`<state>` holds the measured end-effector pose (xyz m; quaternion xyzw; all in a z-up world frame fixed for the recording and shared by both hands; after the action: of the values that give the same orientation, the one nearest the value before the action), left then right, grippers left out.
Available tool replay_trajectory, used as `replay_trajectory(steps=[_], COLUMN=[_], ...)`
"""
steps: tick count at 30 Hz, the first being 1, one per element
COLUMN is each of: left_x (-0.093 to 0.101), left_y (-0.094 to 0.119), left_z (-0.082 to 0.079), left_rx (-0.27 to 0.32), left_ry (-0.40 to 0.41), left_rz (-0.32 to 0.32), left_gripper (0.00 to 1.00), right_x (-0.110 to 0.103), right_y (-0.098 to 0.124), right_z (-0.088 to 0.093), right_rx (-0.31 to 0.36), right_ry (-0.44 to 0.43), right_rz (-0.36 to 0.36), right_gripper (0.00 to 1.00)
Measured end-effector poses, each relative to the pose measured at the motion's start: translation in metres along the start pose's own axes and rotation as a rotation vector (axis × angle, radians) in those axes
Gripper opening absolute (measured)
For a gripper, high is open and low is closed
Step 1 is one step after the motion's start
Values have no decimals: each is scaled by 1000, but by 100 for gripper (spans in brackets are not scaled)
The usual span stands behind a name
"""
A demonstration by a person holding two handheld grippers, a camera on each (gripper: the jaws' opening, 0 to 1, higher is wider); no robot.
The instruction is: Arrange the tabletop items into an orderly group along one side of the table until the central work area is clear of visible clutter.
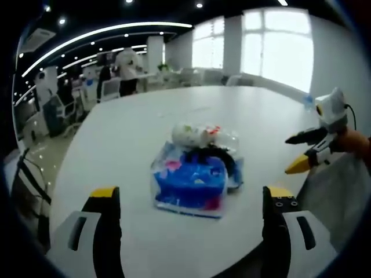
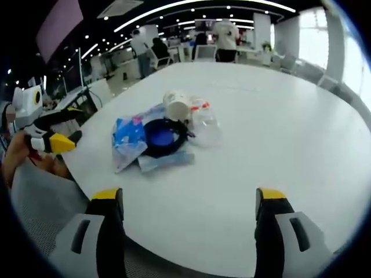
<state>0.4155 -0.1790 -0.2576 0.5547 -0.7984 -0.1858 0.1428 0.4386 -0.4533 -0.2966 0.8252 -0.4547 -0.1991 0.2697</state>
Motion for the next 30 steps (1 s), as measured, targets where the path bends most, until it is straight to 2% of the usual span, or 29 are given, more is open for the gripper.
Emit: replay_trajectory(steps=[9,30], left_x=[2,7], left_y=[1,-2], left_z=[2,5], left_rx=[-11,-36], left_ry=[21,-2], left_rz=[22,52], left_gripper=[99,98], right_x=[1,3], right_y=[0,0], right_z=[3,5], right_rx=[-17,-34], right_ry=[-7,-15], right_rz=[3,1], right_gripper=[89,80])
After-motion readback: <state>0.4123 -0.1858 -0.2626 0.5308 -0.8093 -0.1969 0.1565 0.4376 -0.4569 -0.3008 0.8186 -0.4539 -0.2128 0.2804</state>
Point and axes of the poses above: the point that each gripper's makers call its tool centre point, and the gripper's own axes: y roughly backward along the fingers, x roughly to its right, z roughly out of its underside, the point moved 5 cm from there along y, roughly backward along the fingers, and after that the axes turned 3 degrees about x, right-handed, at the moved point
